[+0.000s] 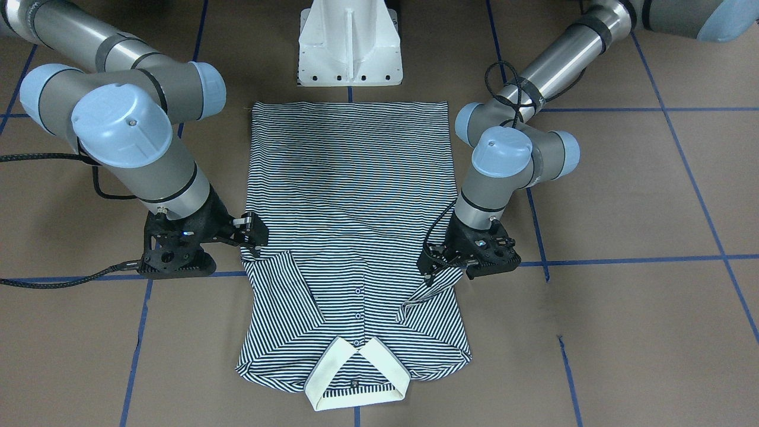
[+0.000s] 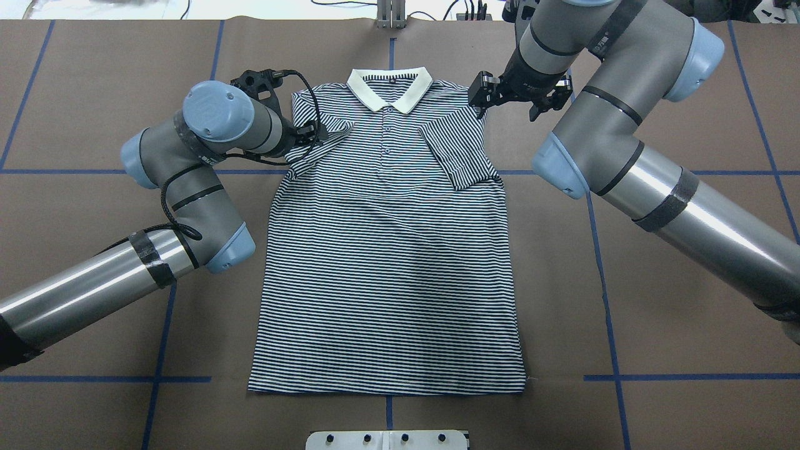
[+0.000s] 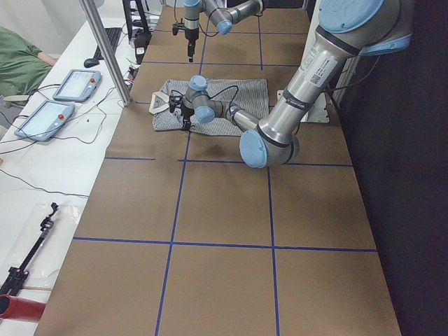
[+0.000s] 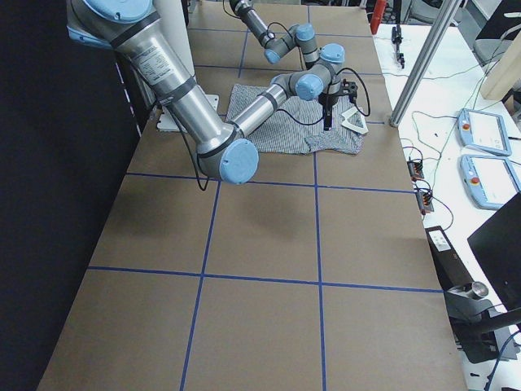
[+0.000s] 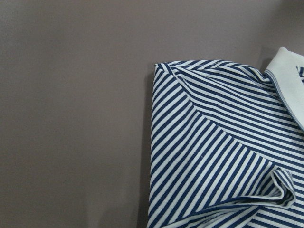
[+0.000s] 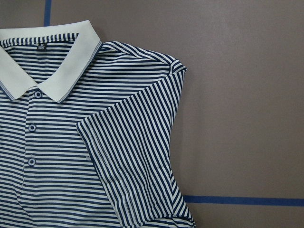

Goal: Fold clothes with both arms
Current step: 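Move both grippers down to the shirt's side edges near the hem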

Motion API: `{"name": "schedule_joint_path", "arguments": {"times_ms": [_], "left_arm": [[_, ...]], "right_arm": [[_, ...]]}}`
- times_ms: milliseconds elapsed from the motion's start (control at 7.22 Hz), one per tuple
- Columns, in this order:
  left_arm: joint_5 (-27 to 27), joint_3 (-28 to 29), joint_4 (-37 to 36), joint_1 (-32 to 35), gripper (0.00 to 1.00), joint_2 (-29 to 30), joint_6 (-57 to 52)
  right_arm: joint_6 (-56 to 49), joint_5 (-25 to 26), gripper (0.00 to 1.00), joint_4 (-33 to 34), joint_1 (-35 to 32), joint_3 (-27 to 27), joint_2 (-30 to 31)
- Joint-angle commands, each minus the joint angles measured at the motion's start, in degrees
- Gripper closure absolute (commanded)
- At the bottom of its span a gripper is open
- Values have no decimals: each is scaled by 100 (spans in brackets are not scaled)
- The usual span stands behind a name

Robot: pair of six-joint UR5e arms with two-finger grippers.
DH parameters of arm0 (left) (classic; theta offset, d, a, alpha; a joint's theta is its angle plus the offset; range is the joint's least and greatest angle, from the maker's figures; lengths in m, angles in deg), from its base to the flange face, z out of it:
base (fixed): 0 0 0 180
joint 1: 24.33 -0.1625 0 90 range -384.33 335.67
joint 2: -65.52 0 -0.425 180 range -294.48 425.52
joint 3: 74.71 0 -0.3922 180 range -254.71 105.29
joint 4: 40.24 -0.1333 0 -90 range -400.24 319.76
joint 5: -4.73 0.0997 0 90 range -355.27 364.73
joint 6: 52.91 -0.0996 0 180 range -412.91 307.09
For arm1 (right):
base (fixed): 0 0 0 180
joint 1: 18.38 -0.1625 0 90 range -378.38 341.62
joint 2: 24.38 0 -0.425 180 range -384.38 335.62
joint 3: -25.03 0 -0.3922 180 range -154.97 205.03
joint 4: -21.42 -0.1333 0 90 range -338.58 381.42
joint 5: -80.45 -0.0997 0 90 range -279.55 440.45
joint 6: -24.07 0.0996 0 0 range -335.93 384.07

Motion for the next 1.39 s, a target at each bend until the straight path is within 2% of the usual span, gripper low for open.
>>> {"name": "schedule_joint_path", "arguments": {"times_ms": [0, 416, 831, 1108, 1247], "left_arm": [[-18, -16, 26, -40, 0, 66, 20], [-18, -34, 87, -83, 0, 145, 55], [-18, -60, 52, -416, 0, 233, 143], [-132, -584, -105, -637, 0, 103, 143], [-272, -1040, -472, -637, 0, -72, 126]], "right_arm": [[1, -3, 0, 0, -7, 54, 15], [-8, 5, 0, 0, -16, 63, 24], [-8, -3, 0, 0, -34, 89, 68], [-16, -3, 0, 0, -60, 98, 94], [-34, -3, 0, 0, -51, 142, 147]]}}
